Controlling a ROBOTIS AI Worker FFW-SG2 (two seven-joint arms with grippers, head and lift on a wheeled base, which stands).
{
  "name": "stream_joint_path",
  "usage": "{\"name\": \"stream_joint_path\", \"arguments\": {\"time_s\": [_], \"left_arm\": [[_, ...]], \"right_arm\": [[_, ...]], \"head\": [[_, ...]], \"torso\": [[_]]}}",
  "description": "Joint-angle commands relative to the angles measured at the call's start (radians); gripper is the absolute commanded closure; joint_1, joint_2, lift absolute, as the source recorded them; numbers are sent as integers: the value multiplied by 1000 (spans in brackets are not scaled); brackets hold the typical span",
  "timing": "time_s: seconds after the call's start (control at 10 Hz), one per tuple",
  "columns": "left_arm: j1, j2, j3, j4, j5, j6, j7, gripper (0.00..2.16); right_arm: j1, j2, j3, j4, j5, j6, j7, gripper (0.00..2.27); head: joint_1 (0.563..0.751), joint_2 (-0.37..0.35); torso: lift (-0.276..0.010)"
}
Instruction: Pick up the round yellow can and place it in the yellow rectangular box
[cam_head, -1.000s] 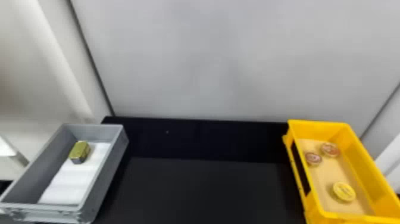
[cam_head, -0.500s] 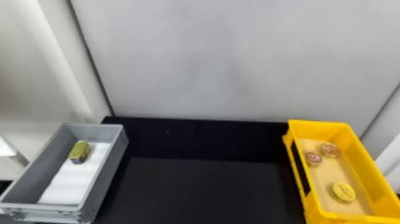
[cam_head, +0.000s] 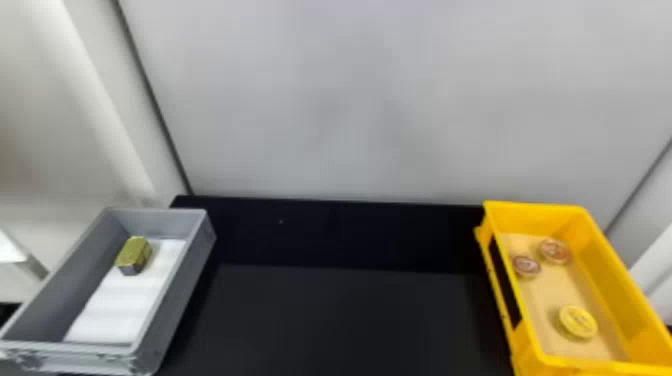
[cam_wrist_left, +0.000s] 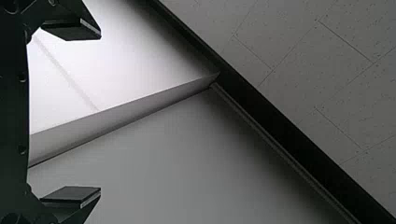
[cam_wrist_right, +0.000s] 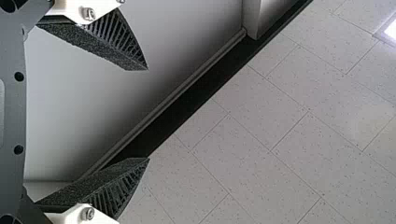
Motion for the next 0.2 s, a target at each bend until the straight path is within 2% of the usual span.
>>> {"name": "stream_joint_path", "arguments": {"time_s": [0.0,0.1], "left_arm": [[3,0,-3,1,0,0,0,107],[5,0,-3,-1,0,0,0,107]], "right_arm": [[10,3,0,2,6,-3,-1,93],[10,3,3,4,6,-7,-1,93]], "head": [[663,54],[663,54]], "torso": [[-10],[-10]]}}
